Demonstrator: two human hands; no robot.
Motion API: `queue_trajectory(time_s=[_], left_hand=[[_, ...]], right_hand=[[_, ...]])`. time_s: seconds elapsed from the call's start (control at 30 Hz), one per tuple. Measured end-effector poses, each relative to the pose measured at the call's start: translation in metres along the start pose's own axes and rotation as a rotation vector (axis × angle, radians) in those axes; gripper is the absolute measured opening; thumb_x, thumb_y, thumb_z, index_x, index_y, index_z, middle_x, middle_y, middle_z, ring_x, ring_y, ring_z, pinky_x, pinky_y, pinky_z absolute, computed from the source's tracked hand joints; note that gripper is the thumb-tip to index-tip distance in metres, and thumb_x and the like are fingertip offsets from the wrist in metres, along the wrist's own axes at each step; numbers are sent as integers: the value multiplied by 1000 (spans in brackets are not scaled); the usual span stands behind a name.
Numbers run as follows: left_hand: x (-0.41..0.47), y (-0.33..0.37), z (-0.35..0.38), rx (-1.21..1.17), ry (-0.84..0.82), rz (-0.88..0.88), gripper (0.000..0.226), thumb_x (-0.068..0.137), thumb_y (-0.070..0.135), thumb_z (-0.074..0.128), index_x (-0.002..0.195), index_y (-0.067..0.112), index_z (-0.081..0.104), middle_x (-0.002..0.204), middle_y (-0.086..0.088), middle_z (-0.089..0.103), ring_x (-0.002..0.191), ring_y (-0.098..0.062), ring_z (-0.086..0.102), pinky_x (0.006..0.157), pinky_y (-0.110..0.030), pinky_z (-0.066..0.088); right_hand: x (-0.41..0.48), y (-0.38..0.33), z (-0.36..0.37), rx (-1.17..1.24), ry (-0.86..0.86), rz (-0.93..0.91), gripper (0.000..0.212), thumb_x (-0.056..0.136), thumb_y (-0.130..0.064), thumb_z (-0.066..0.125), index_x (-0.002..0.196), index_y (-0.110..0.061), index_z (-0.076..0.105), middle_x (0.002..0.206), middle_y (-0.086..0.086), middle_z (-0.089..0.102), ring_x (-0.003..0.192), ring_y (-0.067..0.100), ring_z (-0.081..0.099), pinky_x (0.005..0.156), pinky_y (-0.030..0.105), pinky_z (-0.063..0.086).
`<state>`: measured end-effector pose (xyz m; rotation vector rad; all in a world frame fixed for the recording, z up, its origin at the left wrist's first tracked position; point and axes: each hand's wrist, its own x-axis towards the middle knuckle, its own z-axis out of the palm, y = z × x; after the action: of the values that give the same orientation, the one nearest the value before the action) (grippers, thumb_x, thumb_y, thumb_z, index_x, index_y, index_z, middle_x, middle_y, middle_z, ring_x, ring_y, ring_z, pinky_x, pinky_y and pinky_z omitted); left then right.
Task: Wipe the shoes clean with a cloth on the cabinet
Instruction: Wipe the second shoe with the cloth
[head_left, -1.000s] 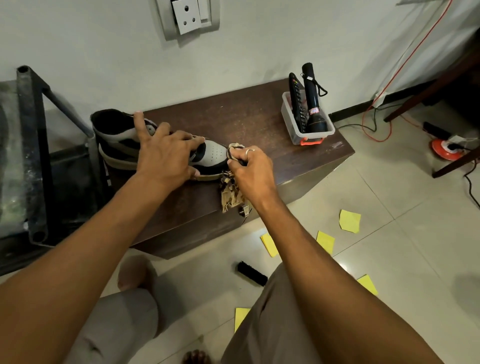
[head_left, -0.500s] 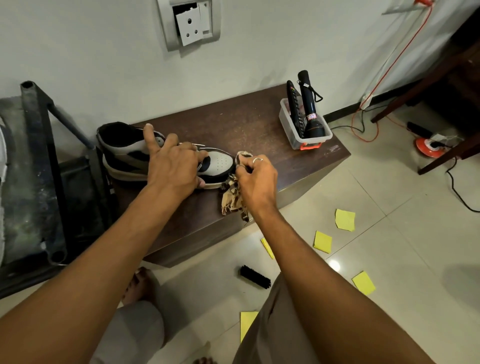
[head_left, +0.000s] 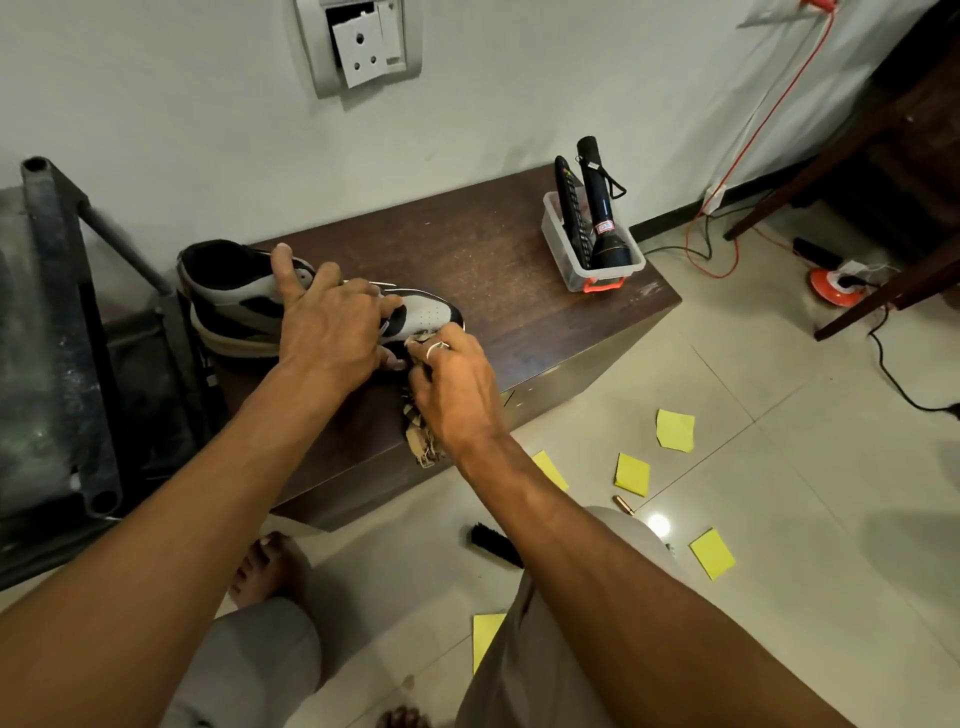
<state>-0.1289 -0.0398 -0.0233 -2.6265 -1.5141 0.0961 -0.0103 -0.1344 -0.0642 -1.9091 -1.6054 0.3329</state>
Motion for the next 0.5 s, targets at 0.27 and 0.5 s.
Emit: queue_trajectory(time_s=[0.27, 0.5], left_hand=[[3, 0, 4, 5, -18, -6, 60, 82, 62, 71, 137, 43, 58, 137, 11, 61, 130, -25, 41, 117, -67, 2], [3, -1, 4, 18, -11, 5, 62, 80, 65, 71, 136, 43, 58, 133, 11, 63, 127, -25, 43, 117, -68, 5]], right_hand=[[23, 14, -7, 79, 143, 127, 20, 96, -11, 61, 112, -8, 73, 110, 11, 61, 99, 26, 59, 86, 44, 53], [43, 23, -30, 183, 55, 189, 28, 97, -5, 61, 121, -10, 75, 117, 1, 68, 104, 8, 62, 92, 10, 47]])
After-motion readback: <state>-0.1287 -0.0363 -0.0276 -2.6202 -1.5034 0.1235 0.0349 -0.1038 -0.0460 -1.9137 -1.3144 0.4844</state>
